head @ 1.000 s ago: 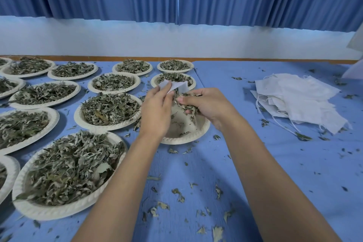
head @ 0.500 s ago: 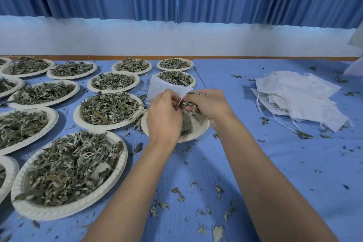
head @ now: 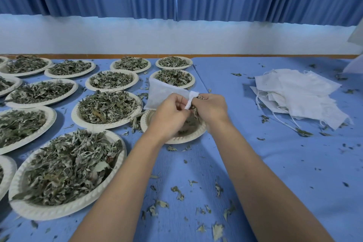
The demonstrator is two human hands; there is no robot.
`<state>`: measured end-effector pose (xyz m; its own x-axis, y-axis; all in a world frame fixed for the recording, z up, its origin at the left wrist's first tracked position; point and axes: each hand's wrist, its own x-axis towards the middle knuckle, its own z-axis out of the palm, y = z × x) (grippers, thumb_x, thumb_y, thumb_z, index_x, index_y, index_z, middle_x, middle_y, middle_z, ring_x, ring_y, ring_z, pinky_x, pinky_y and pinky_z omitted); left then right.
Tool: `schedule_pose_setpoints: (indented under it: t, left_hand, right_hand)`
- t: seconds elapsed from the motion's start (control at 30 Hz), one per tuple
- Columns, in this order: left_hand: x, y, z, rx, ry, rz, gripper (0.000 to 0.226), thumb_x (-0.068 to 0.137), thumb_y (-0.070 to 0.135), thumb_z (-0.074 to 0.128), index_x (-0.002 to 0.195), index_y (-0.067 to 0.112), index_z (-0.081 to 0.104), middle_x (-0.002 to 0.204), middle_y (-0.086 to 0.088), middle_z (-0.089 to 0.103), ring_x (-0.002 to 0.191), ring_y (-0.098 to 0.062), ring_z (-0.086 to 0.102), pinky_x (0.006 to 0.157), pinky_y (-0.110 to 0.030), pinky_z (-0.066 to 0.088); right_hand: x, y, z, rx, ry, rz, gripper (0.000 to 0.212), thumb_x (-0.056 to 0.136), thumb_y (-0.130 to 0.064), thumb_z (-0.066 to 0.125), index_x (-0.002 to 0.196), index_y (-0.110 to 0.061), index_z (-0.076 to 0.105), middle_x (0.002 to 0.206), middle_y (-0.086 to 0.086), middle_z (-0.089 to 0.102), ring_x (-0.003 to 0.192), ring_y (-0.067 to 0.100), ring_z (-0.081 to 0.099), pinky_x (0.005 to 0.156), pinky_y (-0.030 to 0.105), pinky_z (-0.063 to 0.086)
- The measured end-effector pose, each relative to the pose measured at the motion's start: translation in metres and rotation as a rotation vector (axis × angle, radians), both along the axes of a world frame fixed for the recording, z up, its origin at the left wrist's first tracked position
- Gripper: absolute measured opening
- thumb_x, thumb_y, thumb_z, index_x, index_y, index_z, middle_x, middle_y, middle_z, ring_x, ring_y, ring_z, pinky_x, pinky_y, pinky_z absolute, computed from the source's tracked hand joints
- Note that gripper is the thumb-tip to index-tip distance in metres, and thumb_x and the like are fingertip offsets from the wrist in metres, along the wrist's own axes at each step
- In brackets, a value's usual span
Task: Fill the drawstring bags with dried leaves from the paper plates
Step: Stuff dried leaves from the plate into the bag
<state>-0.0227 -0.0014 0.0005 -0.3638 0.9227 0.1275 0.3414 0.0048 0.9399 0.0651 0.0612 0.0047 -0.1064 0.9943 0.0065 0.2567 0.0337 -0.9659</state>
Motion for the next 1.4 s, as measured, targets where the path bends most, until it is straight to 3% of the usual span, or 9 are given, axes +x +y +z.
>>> schedule_pose_setpoints:
  t: [0.1,0.2,0.4,0.57,0.8,1.07,1.2,1.3,1.4]
  left_hand:
    - [0.005,0.0,-0.002,0.022,0.156,0.055,0.024,0.079,0.005,0.063,0.082,0.023,0.048,0.077,0.008,0.053,0.064,-0.003,0.049,0.054,-0.008,0.038]
    - [0.004,-0.001,-0.005,0.055,0.141,0.082,0.029,0.073,0.01,0.071,0.081,0.023,0.046,0.072,0.01,0.052,0.055,0.005,0.049,0.048,-0.008,0.035]
    - [-0.002,-0.002,-0.007,0.051,0.069,-0.019,0.038,0.07,0.001,0.071,0.089,0.021,0.046,0.078,0.005,0.052,0.06,-0.002,0.047,0.061,-0.02,0.042]
    - [-0.004,-0.001,-0.006,0.027,0.038,-0.088,0.036,0.072,0.002,0.069,0.091,0.021,0.046,0.08,0.006,0.051,0.056,0.006,0.047,0.055,-0.011,0.041]
    - [-0.002,0.001,-0.011,0.169,0.114,0.162,0.027,0.077,0.006,0.066,0.077,0.02,0.044,0.069,0.006,0.047,0.062,-0.012,0.041,0.056,-0.026,0.034]
    - [-0.007,0.001,-0.011,0.224,0.133,0.287,0.028,0.084,0.009,0.065,0.072,0.021,0.042,0.065,0.006,0.049,0.05,-0.003,0.039,0.046,-0.014,0.033]
    - [-0.014,0.001,-0.013,0.239,0.099,0.308,0.025,0.084,0.005,0.06,0.072,0.019,0.044,0.064,0.006,0.047,0.054,-0.007,0.04,0.049,-0.016,0.033]
    - [-0.017,-0.001,-0.011,0.254,0.101,0.333,0.028,0.084,0.001,0.058,0.069,0.02,0.043,0.063,0.007,0.045,0.049,0.001,0.041,0.05,-0.013,0.034]
    - [-0.019,-0.002,-0.009,0.295,0.069,0.335,0.029,0.084,0.001,0.057,0.069,0.02,0.042,0.062,0.007,0.043,0.047,0.003,0.039,0.048,-0.012,0.033]
  right_hand:
    - [-0.004,-0.002,-0.002,0.007,0.024,0.004,0.051,0.076,0.001,0.053,0.03,-0.014,0.036,0.029,-0.01,0.024,0.043,0.013,0.022,0.043,0.023,0.02]
    - [-0.01,-0.004,-0.004,-0.006,0.052,-0.014,0.05,0.077,0.0,0.052,0.031,-0.016,0.038,0.029,-0.011,0.032,0.043,0.014,0.029,0.043,0.024,0.025]
    - [-0.014,-0.006,-0.004,-0.023,0.111,-0.009,0.047,0.078,0.001,0.049,0.038,-0.02,0.037,0.031,-0.011,0.035,0.044,0.015,0.03,0.046,0.024,0.023]
    - [-0.013,-0.007,-0.003,-0.052,0.114,-0.027,0.05,0.076,0.003,0.046,0.032,-0.018,0.035,0.035,-0.008,0.035,0.046,0.017,0.029,0.047,0.025,0.023]
    - [-0.023,-0.019,0.001,-0.082,0.11,0.043,0.034,0.08,-0.001,0.047,0.051,-0.016,0.036,0.054,0.0,0.039,0.051,0.018,0.031,0.052,0.028,0.026]
    - [-0.027,-0.031,0.02,-0.243,0.194,0.162,0.025,0.088,-0.024,0.04,0.066,-0.015,0.048,0.063,0.001,0.046,0.065,0.02,0.043,0.07,0.036,0.036]
    - [-0.019,-0.024,0.028,-0.284,0.204,0.159,0.017,0.089,-0.014,0.038,0.076,-0.014,0.049,0.08,0.011,0.049,0.073,0.027,0.044,0.074,0.035,0.04]
    - [-0.015,-0.018,0.027,-0.278,0.204,0.166,0.023,0.089,0.003,0.042,0.101,0.007,0.062,0.094,0.02,0.06,0.086,0.029,0.061,0.089,0.038,0.054]
    - [-0.012,-0.023,0.024,-0.237,0.249,0.277,0.021,0.086,0.015,0.046,0.088,0.002,0.062,0.085,0.014,0.063,0.076,0.017,0.062,0.071,0.022,0.057]
